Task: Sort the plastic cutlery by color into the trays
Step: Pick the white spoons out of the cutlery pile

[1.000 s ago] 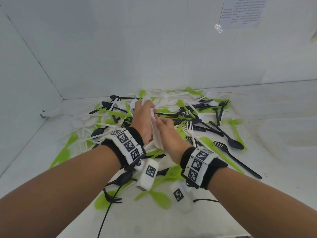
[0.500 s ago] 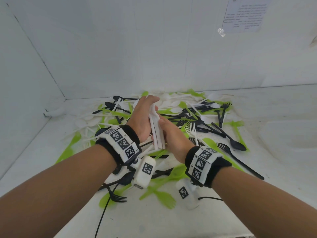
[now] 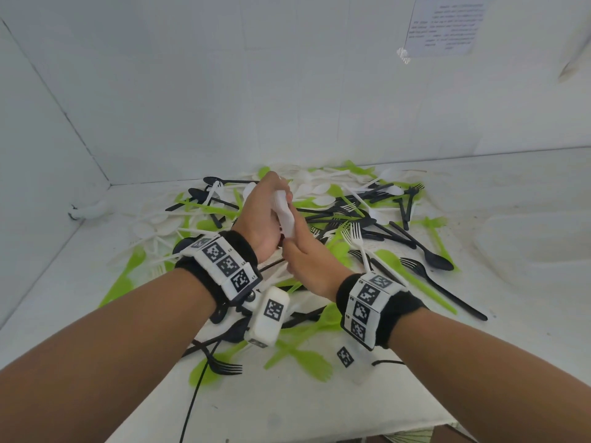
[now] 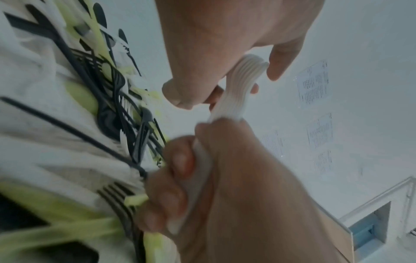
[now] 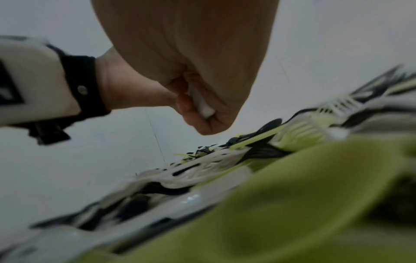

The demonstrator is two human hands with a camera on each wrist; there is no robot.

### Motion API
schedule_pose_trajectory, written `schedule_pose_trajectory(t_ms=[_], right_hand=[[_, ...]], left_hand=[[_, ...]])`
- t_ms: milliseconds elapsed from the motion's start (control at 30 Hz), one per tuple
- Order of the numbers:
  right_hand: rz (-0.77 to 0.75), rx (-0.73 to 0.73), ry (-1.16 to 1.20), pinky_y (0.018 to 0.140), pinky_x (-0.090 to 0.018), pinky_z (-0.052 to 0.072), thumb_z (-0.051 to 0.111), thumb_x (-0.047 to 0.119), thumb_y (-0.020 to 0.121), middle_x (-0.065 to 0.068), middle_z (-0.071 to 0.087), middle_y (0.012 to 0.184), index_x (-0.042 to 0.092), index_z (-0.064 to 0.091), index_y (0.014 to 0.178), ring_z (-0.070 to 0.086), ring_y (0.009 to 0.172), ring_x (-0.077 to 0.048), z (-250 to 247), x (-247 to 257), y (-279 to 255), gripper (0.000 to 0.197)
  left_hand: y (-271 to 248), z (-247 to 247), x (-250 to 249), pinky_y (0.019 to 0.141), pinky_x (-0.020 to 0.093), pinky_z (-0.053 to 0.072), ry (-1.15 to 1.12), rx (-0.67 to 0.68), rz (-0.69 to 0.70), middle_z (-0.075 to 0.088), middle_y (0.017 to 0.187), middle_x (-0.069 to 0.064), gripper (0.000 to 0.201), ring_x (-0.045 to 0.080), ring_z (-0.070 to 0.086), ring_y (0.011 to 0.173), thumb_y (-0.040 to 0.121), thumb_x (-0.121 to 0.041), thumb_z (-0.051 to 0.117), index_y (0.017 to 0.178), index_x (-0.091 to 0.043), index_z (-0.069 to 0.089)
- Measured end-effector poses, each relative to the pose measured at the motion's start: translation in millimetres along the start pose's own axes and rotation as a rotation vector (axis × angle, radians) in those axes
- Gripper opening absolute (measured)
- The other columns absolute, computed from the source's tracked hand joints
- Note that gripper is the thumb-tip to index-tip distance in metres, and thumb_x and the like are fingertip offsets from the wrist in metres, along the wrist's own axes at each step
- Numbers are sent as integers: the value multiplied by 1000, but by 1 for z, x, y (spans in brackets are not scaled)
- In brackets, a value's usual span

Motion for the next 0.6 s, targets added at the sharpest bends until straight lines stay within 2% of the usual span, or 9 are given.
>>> schedule_pose_trajectory(t_ms=[67, 100, 200, 233, 300, 400, 467, 533, 600], right_hand=[[-37, -33, -242, 59, -37, 44, 34, 16, 104, -3, 58, 81, 30, 21, 153, 50, 60, -15, -13, 2, -4, 53], [-58, -50, -342, 60, -40, 44, 33, 16, 105, -5, 57, 79, 26, 28, 147, 51, 62, -18, -22, 4, -5, 43], [-86, -110, -627, 79, -45, 48, 31, 30, 105, -5, 59, 95, 27, 37, 136, 54, 88, -23, -59, 8, -7, 32], [-69, -118, -725, 85, -48, 47, 28, 40, 104, -5, 59, 100, 29, 38, 136, 53, 96, -24, -74, 7, -6, 36], [-39, -112, -954, 90, -50, 45, 19, 55, 102, 0, 52, 100, 36, 39, 136, 52, 100, -27, -101, 6, -10, 44], [-36, -88, -1202, 91, -45, 40, 20, 54, 106, 2, 40, 98, 38, 39, 140, 46, 95, -25, -135, 7, -25, 42], [-22, -82, -1273, 90, -44, 39, 23, 51, 107, -2, 43, 102, 36, 41, 142, 45, 98, -27, -160, 4, -37, 42], [-16, -87, -1321, 90, -45, 39, 26, 50, 107, -7, 47, 108, 35, 43, 141, 46, 101, -30, -186, -3, -52, 41], [-14, -67, -1365, 89, -45, 37, 29, 48, 107, -9, 50, 111, 34, 44, 141, 46, 101, -31, -213, -12, -65, 40]], left_hand=[[0, -1, -9, 71, 34, 30, 60, 36, 44, 47, 80, -4, 5, 14, 36, 73, 73, -22, 58, 72, -19, 55], [1, -3, -13, 73, 33, 32, 131, 56, 67, 51, 85, -4, 5, 15, 40, 79, 74, -21, 57, 76, -17, 60], [7, -4, -18, 81, 27, 45, 512, 166, 139, 62, 102, -2, 12, 13, 55, 93, 89, -20, 66, 100, -17, 70], [9, -2, -17, 79, 26, 50, 653, 204, 165, 65, 104, -1, 14, 11, 60, 92, 92, -19, 70, 107, -18, 70], [15, 4, -12, 78, 26, 54, 900, 257, 231, 70, 105, -3, 17, 10, 66, 89, 94, -21, 73, 110, -21, 70], [22, 31, 0, 78, 25, 50, 1176, 306, 321, 69, 103, -10, 15, 7, 64, 90, 96, -31, 69, 110, -30, 67], [23, 57, 14, 73, 18, 43, 1262, 330, 393, 65, 101, -14, 13, 0, 59, 87, 98, -32, 65, 111, -31, 64], [23, 87, 31, 73, 15, 40, 1312, 371, 475, 62, 101, -12, 14, 3, 56, 87, 99, -29, 63, 112, -28, 63], [25, 117, 48, 80, 22, 44, 1341, 398, 525, 62, 107, -7, 16, 11, 56, 93, 99, -27, 62, 115, -25, 62]])
Point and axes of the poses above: each hand's wrist, its own y-axis towards the middle knuckle, its own z-axis out of the palm, x = y × z, the point moved 5 cm from there along y, towards the middle knuckle
